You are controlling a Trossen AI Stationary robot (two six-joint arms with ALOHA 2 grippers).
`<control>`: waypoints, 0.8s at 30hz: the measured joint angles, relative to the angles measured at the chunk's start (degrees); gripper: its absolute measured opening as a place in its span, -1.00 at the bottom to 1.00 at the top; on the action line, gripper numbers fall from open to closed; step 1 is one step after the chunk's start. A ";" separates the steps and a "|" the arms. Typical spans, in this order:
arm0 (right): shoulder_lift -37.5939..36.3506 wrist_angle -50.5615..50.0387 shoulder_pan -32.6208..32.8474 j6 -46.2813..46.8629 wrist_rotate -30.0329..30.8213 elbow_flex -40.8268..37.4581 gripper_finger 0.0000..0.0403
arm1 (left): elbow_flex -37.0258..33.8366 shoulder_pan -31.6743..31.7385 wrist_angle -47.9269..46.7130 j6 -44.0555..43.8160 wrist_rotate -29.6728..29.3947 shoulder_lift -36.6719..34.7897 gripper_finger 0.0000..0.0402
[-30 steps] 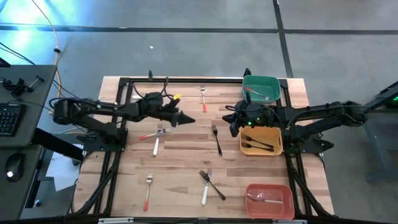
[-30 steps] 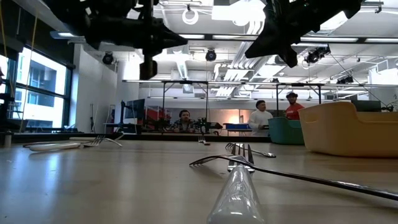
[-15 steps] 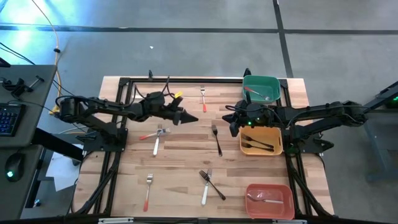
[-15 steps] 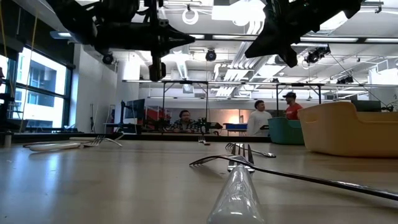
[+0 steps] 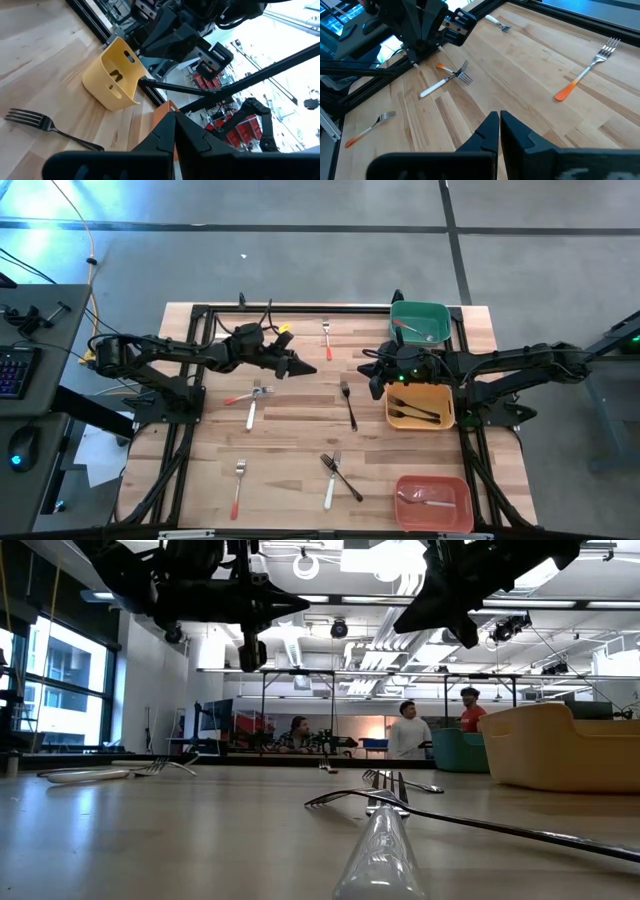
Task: Sort silverware by color (type)
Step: Put the orange fork into the green bin
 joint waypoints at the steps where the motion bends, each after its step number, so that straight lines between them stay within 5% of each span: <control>1: 0.00 0.01 0.00 -0.06 0.00 0.00 -1.00 | 0.00 0.00 0.00 0.34 0.00 0.00 -1.00; 8: 0.00 0.00 0.00 -0.51 0.02 0.00 -1.00 | 0.00 0.33 -5.81 5.70 1.96 -3.34 -1.00; 17: 0.00 0.00 0.00 -1.00 0.02 0.00 -1.00 | -0.02 -0.34 -45.00 23.02 -6.19 -19.55 -1.00; 24: 0.00 0.00 -0.88 -1.51 0.02 0.00 -1.00 | -0.02 -3.88 -71.95 23.52 -17.62 -26.20 -0.95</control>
